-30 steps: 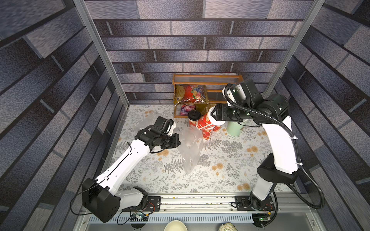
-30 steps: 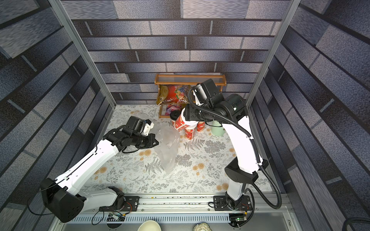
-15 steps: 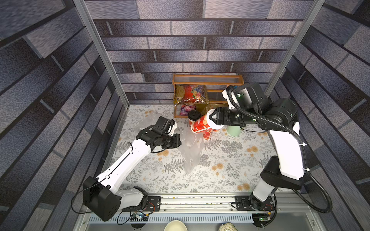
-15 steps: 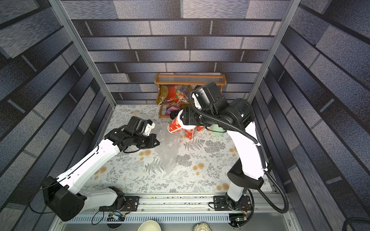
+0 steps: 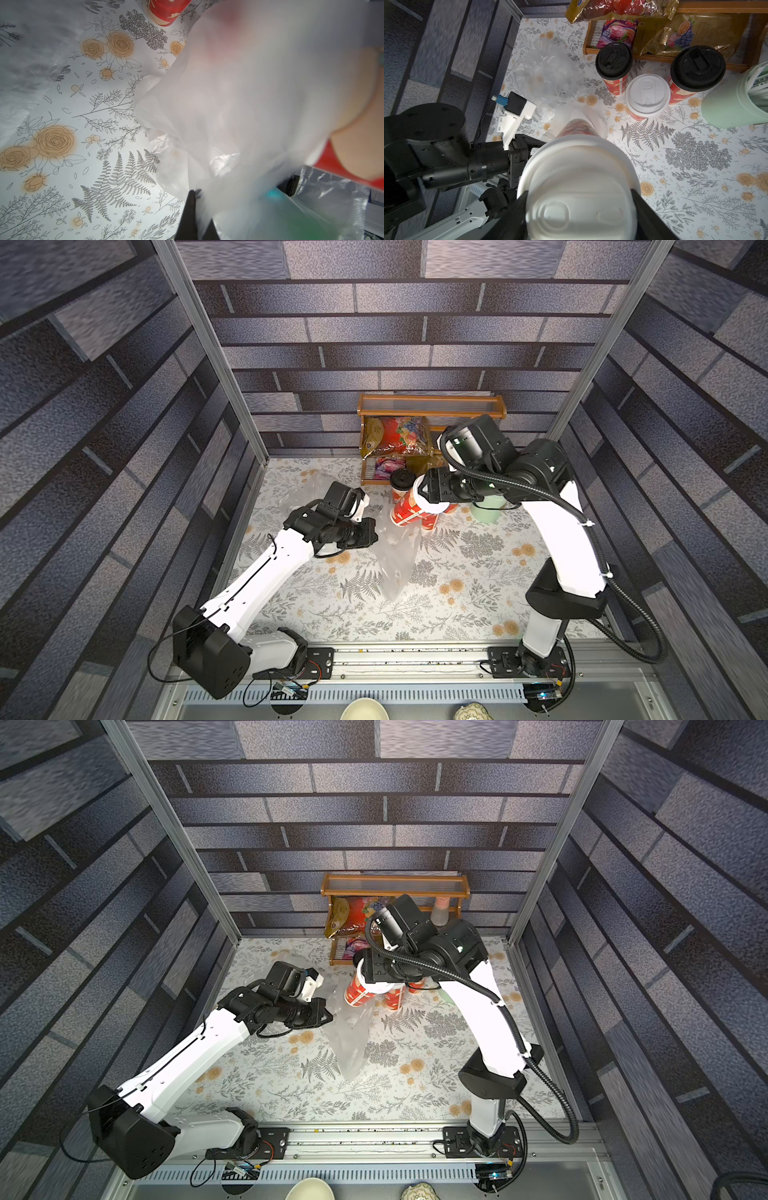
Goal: Pack milk tea into plastic carrier bags
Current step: Place the milk tea cup in the plastic carrier bag.
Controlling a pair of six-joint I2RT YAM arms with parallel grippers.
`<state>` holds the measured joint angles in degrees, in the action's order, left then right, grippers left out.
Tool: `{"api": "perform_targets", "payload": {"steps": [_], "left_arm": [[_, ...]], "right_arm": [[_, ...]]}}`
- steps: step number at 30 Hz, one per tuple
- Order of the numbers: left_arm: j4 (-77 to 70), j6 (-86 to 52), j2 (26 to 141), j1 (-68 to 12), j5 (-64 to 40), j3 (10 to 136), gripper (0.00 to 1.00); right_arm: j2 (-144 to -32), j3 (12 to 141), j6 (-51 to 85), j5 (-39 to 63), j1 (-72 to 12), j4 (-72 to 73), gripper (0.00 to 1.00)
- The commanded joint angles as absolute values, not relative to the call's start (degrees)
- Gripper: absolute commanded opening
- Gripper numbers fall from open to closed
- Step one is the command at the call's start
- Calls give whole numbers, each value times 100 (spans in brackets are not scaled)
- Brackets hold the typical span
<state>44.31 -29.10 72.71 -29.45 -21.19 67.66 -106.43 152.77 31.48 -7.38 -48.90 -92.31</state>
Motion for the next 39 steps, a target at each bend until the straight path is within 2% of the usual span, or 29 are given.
{"api": "perform_targets", "payload": {"steps": [1, 20, 39], "left_arm": [[4446, -3041, 7256, -2997, -2129, 6908, 2], [4421, -3111, 7161, -3044, -2000, 6874, 1], [4246, -3478, 6828, -3041, -1755, 6729, 0]], "right_arm": [[-10901, 15289, 3013, -923, -4936, -9626, 56], [-12345, 15313, 2839, -922, -4992, -9427, 55], [-12300, 13505, 2997, -867, -5057, -8168, 54]]}}
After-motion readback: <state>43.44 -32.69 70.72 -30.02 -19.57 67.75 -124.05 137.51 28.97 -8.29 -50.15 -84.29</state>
